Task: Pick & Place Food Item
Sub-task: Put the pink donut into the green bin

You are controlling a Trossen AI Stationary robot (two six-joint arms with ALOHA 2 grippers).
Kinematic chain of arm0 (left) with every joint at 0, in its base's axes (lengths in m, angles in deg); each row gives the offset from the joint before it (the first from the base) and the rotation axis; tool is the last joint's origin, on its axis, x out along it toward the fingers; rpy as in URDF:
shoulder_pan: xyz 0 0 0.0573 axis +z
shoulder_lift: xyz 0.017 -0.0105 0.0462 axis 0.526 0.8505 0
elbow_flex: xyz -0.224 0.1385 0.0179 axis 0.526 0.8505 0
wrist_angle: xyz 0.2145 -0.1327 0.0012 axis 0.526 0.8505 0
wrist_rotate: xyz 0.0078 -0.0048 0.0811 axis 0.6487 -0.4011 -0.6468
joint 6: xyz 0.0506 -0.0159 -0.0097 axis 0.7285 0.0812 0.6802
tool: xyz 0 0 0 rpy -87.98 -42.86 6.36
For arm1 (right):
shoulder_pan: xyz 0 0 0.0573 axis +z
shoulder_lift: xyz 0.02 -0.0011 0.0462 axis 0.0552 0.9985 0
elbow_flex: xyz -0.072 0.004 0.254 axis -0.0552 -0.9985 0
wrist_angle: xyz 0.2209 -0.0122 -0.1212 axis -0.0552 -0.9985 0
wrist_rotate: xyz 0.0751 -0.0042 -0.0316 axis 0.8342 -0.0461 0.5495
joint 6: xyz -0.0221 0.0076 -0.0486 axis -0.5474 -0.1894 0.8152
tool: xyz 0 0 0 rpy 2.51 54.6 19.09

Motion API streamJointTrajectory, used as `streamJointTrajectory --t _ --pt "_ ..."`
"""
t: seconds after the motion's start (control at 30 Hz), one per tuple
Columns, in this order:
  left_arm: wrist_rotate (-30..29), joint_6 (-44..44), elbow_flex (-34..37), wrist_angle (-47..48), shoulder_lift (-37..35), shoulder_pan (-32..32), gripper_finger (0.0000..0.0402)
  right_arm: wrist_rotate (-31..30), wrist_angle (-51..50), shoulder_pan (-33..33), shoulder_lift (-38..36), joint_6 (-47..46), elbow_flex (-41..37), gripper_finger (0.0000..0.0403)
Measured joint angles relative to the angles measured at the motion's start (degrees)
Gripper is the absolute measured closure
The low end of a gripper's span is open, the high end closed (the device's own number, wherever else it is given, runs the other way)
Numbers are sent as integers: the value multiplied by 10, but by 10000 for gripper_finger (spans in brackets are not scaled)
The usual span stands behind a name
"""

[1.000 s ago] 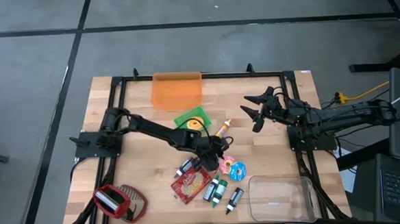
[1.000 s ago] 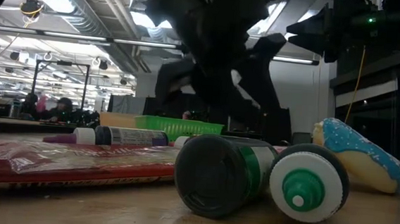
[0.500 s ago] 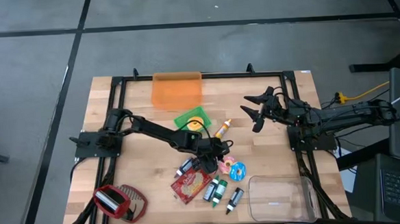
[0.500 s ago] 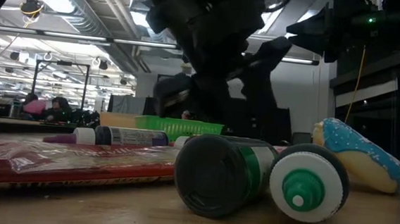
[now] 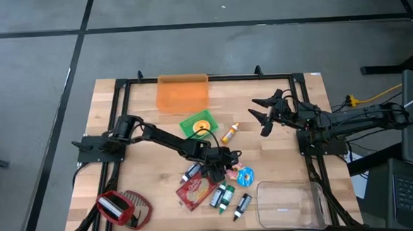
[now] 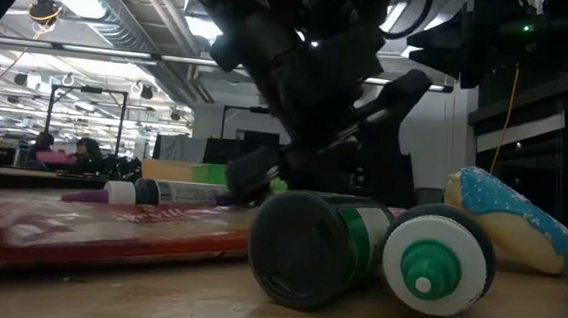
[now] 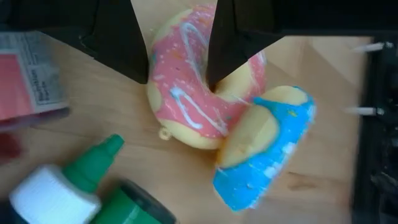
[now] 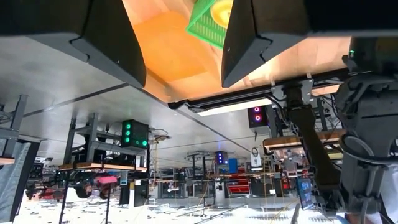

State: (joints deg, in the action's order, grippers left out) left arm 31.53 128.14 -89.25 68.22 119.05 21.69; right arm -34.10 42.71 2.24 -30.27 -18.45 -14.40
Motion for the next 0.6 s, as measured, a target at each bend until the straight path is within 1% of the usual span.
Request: streamJointTrajectory --t 0.1,0.2,0.27,0.4,0.43,0.6 --pt "-7 -9 0 -9 8 0 243 0 0 0 0 0 0 190" --pt "-18 -29 0 -6 8 1 265 0 0 0 0 0 0 190" --pt "-30 -41 1 -6 9 1 295 0 0 0 0 0 0 190" --pt "-60 -54 1 -3 8 2 371 0 0 0 0 0 0 190" --pt "-68 -58 1 -3 7 2 383 0 0 0 0 0 0 190" --pt "-121 -56 2 42 -8 -4 388 0 0 0 0 0 0 190"
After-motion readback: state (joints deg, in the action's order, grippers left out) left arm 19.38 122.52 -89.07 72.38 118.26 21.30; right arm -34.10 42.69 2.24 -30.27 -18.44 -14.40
